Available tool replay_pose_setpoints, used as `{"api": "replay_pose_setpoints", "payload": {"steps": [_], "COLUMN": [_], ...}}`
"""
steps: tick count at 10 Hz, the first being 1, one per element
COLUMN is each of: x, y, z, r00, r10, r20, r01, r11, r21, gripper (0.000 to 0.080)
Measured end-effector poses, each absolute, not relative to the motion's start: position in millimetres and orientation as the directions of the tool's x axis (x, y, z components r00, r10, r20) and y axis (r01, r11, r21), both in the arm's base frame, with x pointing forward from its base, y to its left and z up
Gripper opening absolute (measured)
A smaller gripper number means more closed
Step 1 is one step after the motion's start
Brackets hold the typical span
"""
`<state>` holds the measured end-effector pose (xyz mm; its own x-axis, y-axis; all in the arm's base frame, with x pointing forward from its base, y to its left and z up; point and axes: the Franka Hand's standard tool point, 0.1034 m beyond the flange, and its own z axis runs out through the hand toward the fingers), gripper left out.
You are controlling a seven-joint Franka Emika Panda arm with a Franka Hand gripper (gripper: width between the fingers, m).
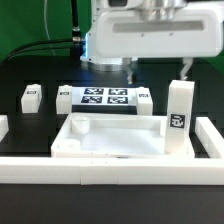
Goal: Assemble desk
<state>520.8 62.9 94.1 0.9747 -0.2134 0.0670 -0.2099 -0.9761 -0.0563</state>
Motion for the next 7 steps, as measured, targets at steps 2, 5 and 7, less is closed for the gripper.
{"api": "replay_pose_setpoints", "payload": {"steps": [2, 5, 7], "x": [524, 504, 489], "y": [63, 50, 49], "z": [94.5, 76.1, 67.0], "r00": [0.974, 0.96, 0.962], "r10": [-0.213, -0.266, -0.265], "r20": [0.074, 0.088, 0.062], "r01": [-0.209, -0.26, -0.262], "r11": [-0.976, -0.963, -0.963], "r21": [-0.057, -0.071, -0.063], "gripper": [0.0648, 0.0648, 0.0648]}}
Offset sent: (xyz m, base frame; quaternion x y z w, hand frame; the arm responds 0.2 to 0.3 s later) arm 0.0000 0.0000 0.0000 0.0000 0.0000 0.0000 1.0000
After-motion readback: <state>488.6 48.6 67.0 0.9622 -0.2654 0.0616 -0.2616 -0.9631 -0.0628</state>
